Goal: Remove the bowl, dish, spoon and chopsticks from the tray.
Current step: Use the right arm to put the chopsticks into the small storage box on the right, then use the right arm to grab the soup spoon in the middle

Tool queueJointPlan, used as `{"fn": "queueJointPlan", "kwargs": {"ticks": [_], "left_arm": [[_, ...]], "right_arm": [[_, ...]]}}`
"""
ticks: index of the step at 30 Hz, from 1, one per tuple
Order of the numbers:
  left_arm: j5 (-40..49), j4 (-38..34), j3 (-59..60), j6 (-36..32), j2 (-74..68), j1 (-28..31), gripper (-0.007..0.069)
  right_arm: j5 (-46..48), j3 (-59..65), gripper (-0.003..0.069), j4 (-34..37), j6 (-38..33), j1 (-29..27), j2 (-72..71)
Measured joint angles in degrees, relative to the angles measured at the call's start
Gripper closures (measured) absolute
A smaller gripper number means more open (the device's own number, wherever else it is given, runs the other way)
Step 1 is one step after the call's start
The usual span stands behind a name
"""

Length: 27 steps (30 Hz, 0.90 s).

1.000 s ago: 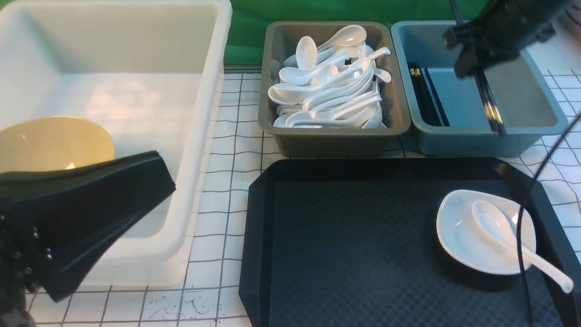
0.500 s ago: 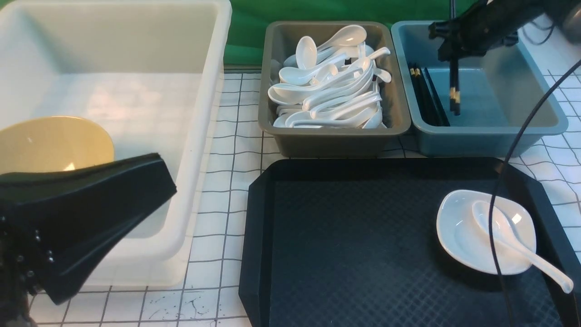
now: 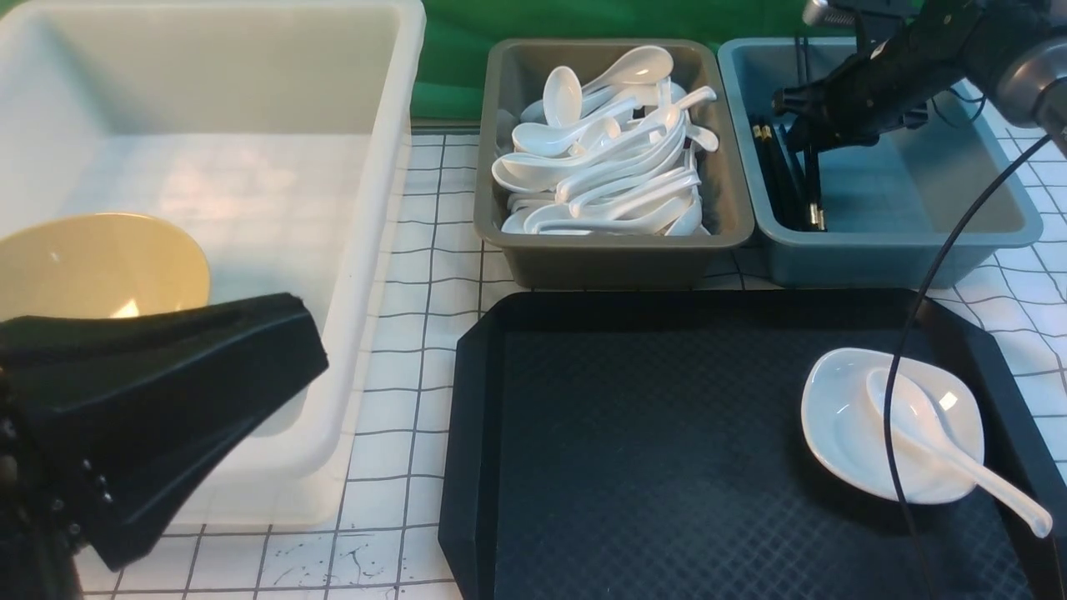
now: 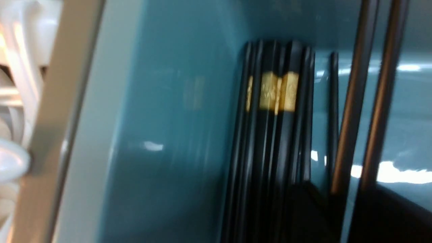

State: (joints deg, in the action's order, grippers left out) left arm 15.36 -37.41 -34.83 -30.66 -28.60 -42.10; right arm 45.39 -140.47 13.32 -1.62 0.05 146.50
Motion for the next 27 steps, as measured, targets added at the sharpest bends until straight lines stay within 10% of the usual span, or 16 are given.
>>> {"fn": "queueJointPlan", "kwargs": {"ticks": [17, 27], "left_arm": [[7.14, 8.38, 0.0, -6.88, 0.0, 0.0, 0.0625], [8.6, 8.94, 0.0, -7.31, 0.0, 0.0, 0.0625]], "right_arm": [[11.06, 0.01, 0.0214, -0.25, -4.32, 0.0, -8.31], [21.61, 0.81, 0.0434, -0.36, -8.21, -0.05, -22.06]]}}
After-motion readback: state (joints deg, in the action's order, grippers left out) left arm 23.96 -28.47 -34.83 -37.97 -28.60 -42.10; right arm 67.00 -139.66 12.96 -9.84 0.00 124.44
